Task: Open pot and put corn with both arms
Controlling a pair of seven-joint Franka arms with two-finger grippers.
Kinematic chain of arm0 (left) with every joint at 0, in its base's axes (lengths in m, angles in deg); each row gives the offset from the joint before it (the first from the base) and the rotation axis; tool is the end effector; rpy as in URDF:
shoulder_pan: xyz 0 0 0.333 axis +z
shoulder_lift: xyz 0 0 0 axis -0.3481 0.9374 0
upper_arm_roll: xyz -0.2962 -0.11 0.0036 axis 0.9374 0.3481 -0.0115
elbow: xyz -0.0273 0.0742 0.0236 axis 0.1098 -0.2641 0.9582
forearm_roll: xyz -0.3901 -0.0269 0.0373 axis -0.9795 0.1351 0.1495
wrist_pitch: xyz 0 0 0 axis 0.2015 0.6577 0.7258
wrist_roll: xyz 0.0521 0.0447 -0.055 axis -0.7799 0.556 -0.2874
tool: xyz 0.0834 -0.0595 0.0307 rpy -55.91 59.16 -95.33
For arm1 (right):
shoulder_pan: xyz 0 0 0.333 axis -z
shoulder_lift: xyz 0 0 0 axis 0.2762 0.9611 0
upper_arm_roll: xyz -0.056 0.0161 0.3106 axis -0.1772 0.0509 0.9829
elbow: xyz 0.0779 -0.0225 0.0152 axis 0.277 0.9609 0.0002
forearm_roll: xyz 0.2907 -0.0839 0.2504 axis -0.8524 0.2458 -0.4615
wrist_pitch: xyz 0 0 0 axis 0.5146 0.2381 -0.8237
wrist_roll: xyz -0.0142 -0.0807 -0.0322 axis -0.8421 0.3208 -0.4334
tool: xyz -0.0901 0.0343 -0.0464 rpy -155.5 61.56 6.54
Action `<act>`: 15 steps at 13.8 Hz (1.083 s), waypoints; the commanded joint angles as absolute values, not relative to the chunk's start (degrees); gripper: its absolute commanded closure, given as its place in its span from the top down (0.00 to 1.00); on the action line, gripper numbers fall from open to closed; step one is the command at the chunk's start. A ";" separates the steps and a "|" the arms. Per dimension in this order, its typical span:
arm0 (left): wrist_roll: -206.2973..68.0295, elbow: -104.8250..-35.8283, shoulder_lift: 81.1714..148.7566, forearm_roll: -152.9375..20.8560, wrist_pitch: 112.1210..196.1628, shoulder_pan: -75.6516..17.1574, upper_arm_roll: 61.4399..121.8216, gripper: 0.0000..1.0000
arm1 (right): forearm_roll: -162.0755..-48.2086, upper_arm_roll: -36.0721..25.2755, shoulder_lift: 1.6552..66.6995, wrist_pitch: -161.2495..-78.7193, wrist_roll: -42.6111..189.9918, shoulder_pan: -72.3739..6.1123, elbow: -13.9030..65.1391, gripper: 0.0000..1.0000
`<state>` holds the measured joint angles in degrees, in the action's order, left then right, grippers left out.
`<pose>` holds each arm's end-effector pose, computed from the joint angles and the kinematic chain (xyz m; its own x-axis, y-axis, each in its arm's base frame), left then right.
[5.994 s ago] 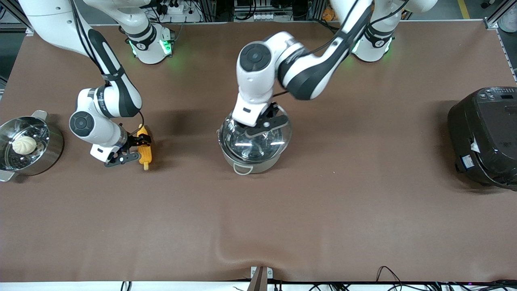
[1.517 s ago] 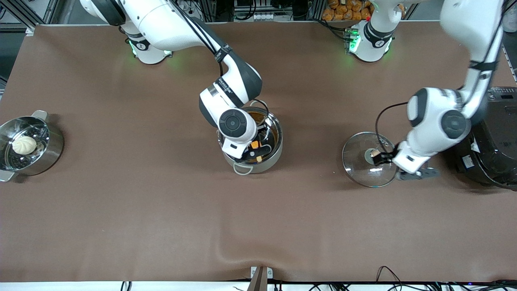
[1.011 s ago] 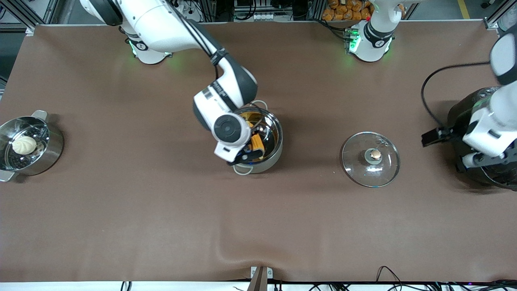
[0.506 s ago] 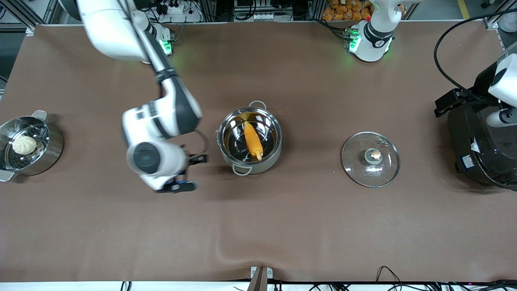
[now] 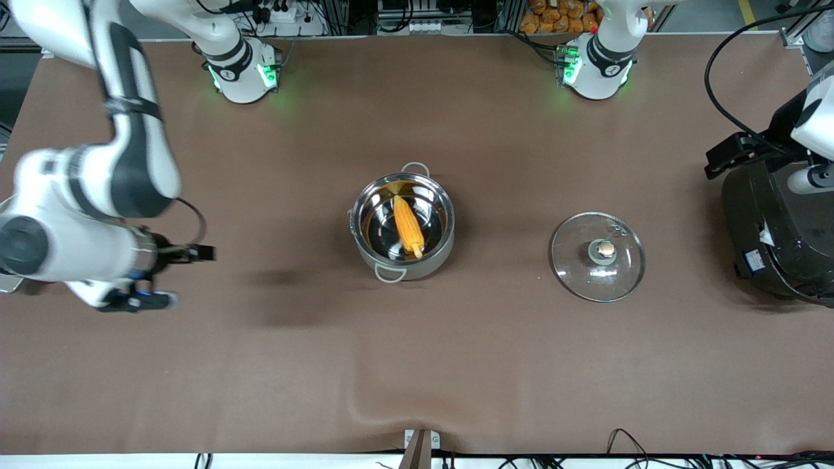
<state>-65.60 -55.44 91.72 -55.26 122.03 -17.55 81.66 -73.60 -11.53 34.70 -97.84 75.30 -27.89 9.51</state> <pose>0.5564 -0.0476 0.6376 0.9961 0.0818 -0.0336 0.0807 -0.9962 -0.0315 0.6551 0.0324 0.4360 0.9728 0.0574 -0.2245 0.0538 -0.9983 -0.0219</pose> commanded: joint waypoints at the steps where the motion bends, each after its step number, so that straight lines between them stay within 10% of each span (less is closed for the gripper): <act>1: -68.47 -57.10 89.87 -56.52 120.40 -17.03 81.83 1.00 | -72.60 -10.41 24.97 -98.85 71.87 -23.25 17.38 1.00; 15: -68.64 -54.99 89.87 -56.43 120.21 -16.95 81.74 1.00 | -69.70 -4.70 10.27 -88.04 72.83 -17.18 15.54 1.00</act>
